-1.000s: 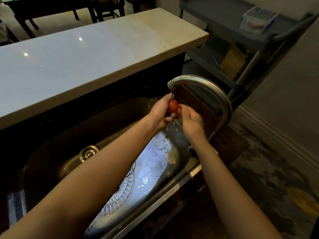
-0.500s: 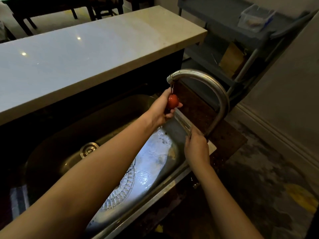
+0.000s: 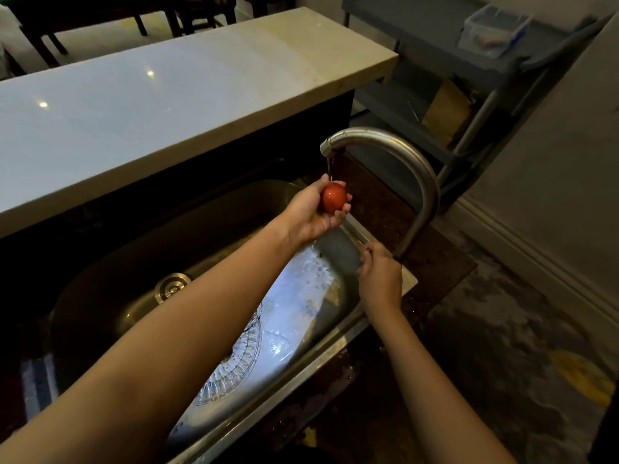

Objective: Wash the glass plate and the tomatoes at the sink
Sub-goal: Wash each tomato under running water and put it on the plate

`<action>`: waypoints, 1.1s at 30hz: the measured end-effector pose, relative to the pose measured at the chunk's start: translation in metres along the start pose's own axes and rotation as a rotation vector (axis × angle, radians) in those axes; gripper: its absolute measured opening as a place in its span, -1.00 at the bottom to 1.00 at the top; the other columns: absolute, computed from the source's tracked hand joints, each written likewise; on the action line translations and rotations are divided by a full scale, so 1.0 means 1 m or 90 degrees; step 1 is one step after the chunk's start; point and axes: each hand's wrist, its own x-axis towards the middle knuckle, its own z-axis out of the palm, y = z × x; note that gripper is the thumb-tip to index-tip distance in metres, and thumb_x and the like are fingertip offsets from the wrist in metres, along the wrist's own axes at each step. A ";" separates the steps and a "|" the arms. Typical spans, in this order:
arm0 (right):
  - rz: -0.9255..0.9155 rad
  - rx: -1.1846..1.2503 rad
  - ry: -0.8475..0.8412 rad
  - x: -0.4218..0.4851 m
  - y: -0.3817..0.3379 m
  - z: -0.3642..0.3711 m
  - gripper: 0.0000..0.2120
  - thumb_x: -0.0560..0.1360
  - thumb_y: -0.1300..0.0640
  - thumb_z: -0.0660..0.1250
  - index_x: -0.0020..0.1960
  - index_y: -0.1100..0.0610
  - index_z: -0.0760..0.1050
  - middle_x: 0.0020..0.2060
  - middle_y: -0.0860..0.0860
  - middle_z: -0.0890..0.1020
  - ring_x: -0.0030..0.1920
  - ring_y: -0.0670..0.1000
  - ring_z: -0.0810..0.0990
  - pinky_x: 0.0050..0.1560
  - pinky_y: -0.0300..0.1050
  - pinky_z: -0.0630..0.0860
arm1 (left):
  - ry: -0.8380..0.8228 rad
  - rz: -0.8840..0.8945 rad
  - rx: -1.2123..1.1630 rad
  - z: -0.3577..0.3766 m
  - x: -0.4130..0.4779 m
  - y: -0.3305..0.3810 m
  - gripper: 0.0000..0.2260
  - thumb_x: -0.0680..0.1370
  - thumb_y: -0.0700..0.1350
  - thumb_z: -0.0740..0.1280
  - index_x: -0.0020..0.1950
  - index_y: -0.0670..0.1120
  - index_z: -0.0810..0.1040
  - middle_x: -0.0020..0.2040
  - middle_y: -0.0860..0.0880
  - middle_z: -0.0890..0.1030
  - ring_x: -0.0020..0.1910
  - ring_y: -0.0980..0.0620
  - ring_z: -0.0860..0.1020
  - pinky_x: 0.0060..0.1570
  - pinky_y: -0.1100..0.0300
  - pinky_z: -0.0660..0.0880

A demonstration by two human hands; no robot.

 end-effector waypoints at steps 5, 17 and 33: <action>-0.049 0.019 0.010 -0.007 0.003 -0.001 -0.83 0.57 0.27 0.13 0.07 0.19 0.47 -0.08 0.17 0.63 -0.07 0.14 0.61 -0.17 -0.16 0.40 | -0.005 0.001 0.000 0.002 0.001 -0.002 -0.71 0.63 0.05 0.06 -0.06 -0.12 0.42 -0.17 -0.15 0.48 -0.45 0.04 0.49 -0.60 0.35 0.39; -0.098 0.023 0.005 -0.014 0.011 -0.004 -0.84 0.58 0.25 0.13 0.04 0.20 0.48 -0.14 0.17 0.62 -0.11 0.13 0.60 -0.14 -0.09 0.48 | 0.011 0.081 0.132 0.000 0.004 -0.009 -0.88 0.51 -0.24 0.32 -0.02 -0.12 0.41 -0.19 -0.09 0.48 -0.48 0.12 0.46 -0.62 0.40 0.30; -0.085 0.000 0.000 -0.020 0.008 -0.010 -0.80 0.54 0.32 0.13 0.07 0.21 0.48 -0.03 0.17 0.63 -0.04 0.16 0.61 -0.07 -0.05 0.50 | 0.221 0.035 0.771 -0.099 -0.019 -0.024 -0.74 0.45 -0.23 0.41 0.12 -0.15 0.47 -0.12 -0.12 0.45 -0.36 0.06 0.42 -0.59 0.35 0.43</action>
